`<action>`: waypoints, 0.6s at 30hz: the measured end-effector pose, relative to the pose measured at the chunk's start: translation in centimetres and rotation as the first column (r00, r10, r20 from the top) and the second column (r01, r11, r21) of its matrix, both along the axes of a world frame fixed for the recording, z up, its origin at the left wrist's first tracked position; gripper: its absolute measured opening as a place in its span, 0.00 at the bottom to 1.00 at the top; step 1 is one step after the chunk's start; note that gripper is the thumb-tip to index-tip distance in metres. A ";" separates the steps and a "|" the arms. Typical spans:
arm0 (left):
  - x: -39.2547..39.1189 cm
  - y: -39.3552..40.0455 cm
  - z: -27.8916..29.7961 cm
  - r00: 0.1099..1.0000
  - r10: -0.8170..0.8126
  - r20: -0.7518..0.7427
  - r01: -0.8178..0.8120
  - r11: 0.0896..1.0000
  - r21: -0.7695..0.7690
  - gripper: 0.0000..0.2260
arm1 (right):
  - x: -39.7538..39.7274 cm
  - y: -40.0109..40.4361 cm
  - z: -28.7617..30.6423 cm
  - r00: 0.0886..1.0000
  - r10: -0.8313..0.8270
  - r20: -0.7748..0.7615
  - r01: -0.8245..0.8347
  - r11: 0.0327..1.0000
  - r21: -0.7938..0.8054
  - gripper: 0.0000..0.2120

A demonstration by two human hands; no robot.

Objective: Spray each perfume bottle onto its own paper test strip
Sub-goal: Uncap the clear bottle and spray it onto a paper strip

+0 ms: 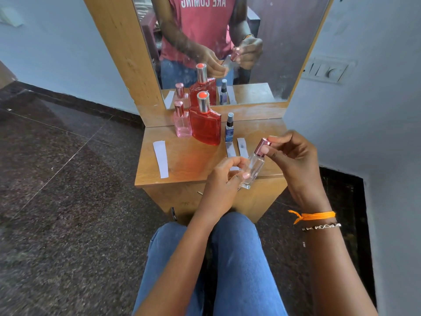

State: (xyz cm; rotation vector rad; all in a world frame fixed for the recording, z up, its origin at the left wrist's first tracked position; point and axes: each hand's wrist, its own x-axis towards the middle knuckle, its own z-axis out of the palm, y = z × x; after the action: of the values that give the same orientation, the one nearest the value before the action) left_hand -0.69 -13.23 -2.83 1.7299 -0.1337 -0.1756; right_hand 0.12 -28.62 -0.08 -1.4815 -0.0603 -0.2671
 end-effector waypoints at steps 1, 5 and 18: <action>0.0 -0.2 0.1 1.000 -0.003 0.011 0.003 1.000 0.004 0.11 | 0.0 0.0 0.2 1.000 -0.027 0.009 0.027 0.999 -0.029 0.10; 0.2 -0.7 0.9 1.000 -0.023 0.014 0.023 1.000 0.003 0.10 | -0.6 -0.2 0.3 1.000 0.005 -0.029 -0.007 0.997 -0.076 0.20; 0.9 0.3 1.1 0.998 0.064 -0.001 -0.064 0.998 0.017 0.18 | 3.0 0.0 -1.6 0.992 -0.103 -0.077 0.085 0.974 -0.210 0.28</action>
State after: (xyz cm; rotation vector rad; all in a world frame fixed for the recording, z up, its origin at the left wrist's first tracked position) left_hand 0.19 -12.89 -1.68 1.7483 -0.0753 -0.1314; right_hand 3.14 -28.57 -1.70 -1.7036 0.0546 -0.2784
